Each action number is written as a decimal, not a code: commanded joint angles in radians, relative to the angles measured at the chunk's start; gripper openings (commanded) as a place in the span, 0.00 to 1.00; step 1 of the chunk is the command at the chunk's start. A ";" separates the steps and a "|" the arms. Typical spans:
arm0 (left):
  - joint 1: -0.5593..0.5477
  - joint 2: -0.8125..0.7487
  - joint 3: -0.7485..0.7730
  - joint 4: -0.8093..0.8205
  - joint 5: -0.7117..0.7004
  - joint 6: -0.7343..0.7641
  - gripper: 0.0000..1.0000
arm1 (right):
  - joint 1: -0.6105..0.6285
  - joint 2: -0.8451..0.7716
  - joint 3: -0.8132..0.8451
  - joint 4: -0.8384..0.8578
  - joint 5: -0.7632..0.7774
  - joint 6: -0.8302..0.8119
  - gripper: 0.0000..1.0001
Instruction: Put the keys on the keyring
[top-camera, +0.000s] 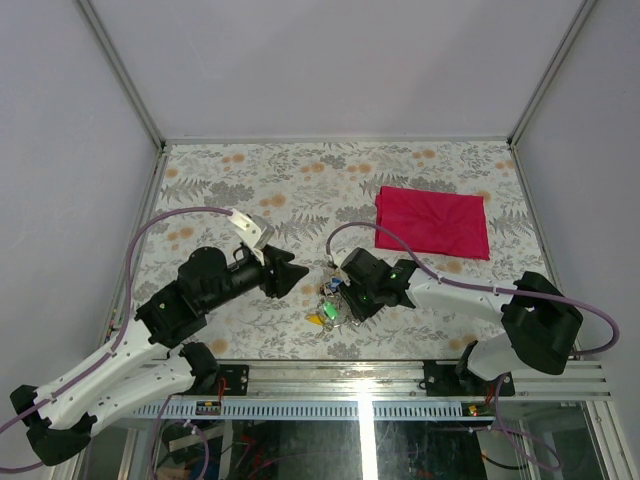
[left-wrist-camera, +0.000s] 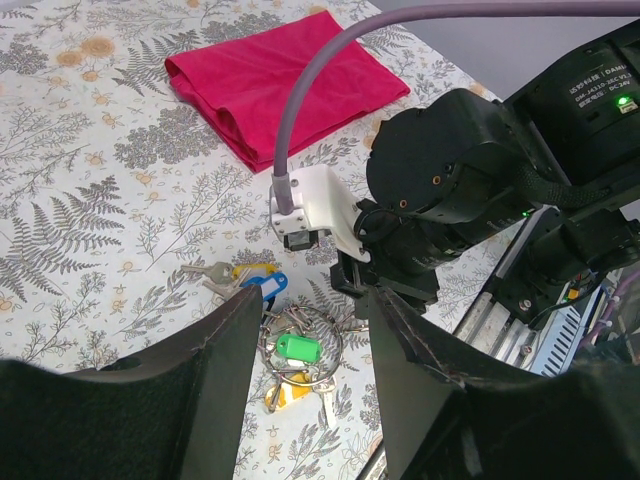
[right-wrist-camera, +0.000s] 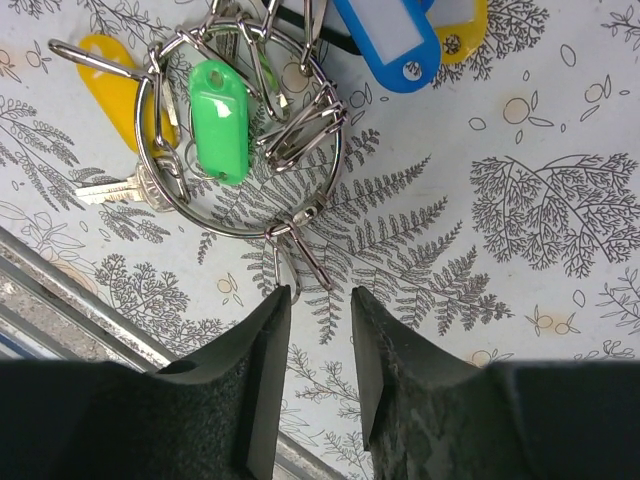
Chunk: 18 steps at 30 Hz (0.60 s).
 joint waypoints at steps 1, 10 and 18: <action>0.005 -0.016 -0.005 0.013 -0.005 0.008 0.48 | -0.005 0.016 0.030 -0.033 0.019 -0.016 0.38; 0.005 -0.013 -0.002 0.009 -0.004 0.011 0.48 | -0.005 0.080 0.037 -0.021 -0.012 -0.035 0.37; 0.005 -0.013 -0.001 0.006 -0.008 0.011 0.48 | -0.004 0.120 0.036 0.015 -0.070 -0.040 0.32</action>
